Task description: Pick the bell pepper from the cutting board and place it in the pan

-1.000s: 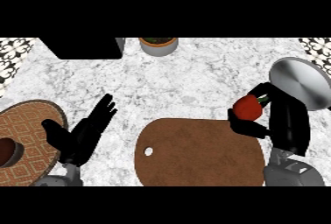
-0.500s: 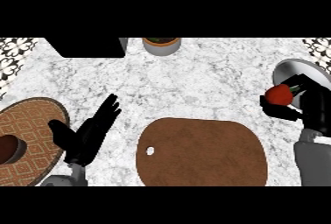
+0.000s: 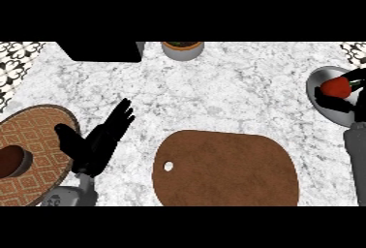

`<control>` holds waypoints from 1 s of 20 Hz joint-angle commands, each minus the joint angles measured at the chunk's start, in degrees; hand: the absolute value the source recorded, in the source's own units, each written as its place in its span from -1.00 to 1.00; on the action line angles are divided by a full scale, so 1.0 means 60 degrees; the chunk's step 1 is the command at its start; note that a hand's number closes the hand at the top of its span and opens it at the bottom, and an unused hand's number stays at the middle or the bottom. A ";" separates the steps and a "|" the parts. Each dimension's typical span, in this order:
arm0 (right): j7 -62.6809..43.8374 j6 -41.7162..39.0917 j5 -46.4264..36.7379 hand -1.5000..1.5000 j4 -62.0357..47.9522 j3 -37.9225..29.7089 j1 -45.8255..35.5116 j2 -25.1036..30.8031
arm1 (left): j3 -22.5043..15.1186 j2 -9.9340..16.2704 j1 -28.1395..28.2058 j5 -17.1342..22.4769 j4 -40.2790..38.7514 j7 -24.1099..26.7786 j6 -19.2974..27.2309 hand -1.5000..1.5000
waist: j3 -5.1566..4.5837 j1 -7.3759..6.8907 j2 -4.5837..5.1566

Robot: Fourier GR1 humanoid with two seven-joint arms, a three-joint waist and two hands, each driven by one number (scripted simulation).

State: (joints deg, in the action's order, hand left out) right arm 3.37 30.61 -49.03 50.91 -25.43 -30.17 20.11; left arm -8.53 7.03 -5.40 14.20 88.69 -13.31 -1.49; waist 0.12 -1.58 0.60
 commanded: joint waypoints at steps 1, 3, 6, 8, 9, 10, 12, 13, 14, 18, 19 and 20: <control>0.0822 0.1272 0.0186 1.00 -0.2418 -0.0743 -0.1142 0.0727 | -0.0049 -0.0028 0.0026 0.0077 0.0415 -0.0318 -0.0005 0.00 | 0.0012 -0.0157 0.0038; 0.1288 0.1521 0.0714 1.00 -0.2929 -0.1257 -0.1390 0.1054 | 0.0032 0.0078 -0.0050 0.0276 0.0087 -0.0193 -0.0373 0.00 | 0.0025 -0.0250 0.0104; 0.2553 0.1514 0.1443 1.00 -0.3635 -0.1814 -0.1275 0.1599 | -0.0132 -0.0052 0.0296 -0.0049 0.0175 0.0364 -0.0280 0.00 | 0.0043 -0.0293 0.0133; 0.2447 0.1535 0.1278 1.00 -0.4371 -0.1822 -0.1882 0.1942 | -0.0222 0.0055 0.0424 -0.0013 0.0390 0.0211 -0.0431 0.00 | 0.0036 -0.0379 0.0131; 0.3382 0.1559 0.1683 1.00 -0.4216 -0.2095 -0.1249 0.2002 | -0.0334 -0.0225 0.0365 -0.0064 0.0556 -0.0052 -0.0061 0.00 | 0.0059 -0.0313 0.0142; 0.3129 0.1486 0.1656 1.00 -0.4512 -0.2155 -0.1581 0.2156 | -0.0113 -0.0235 -0.0236 -0.0158 -0.0179 0.0090 -0.0016 0.00 | 0.0058 -0.0287 0.0229; 0.3277 0.1556 0.1512 1.00 -0.5003 -0.2104 -0.1897 0.2414 | -0.0088 -0.0014 0.0085 0.0048 0.0041 0.0202 -0.0423 0.00 | 0.0048 -0.0418 0.0198; 0.3698 0.1779 0.1773 1.00 -0.4976 -0.2331 -0.1570 0.2199 | -0.0195 -0.0133 -0.0004 -0.0180 0.0094 0.0026 -0.0099 0.00 | 0.0076 -0.0437 0.0241; 0.3812 0.1613 0.1777 1.00 -0.5077 -0.2349 -0.1657 0.2447 | -0.0190 -0.0200 -0.0337 -0.0205 -0.0075 0.0089 -0.0119 0.00 | 0.0075 -0.0386 0.0267; 0.1624 0.0525 0.0591 -1.00 -0.6642 -0.1560 -0.1718 0.3147 | -0.0338 -0.0160 -0.0208 -0.0173 0.0168 0.0168 -0.0332 0.00 | 0.0054 -0.0727 0.0352; 0.1829 0.0373 0.0669 -1.00 -0.6685 -0.1617 -0.1652 0.3230 | -0.0368 -0.0182 -0.0113 -0.0219 0.0072 0.0099 -0.0267 0.00 | 0.0070 -0.0675 0.0349; 0.1648 0.0221 0.0599 -1.00 -0.6771 -0.1550 -0.1874 0.3280 | -0.0320 -0.0311 -0.0403 -0.0036 0.0030 -0.0085 -0.0263 0.00 | 0.0074 -0.0708 0.0384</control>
State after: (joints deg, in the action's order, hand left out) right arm 15.87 35.15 -43.75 14.24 -35.87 -40.17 37.74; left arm -10.25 5.98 -6.36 13.54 89.35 -12.94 -3.16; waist 0.49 -5.31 2.53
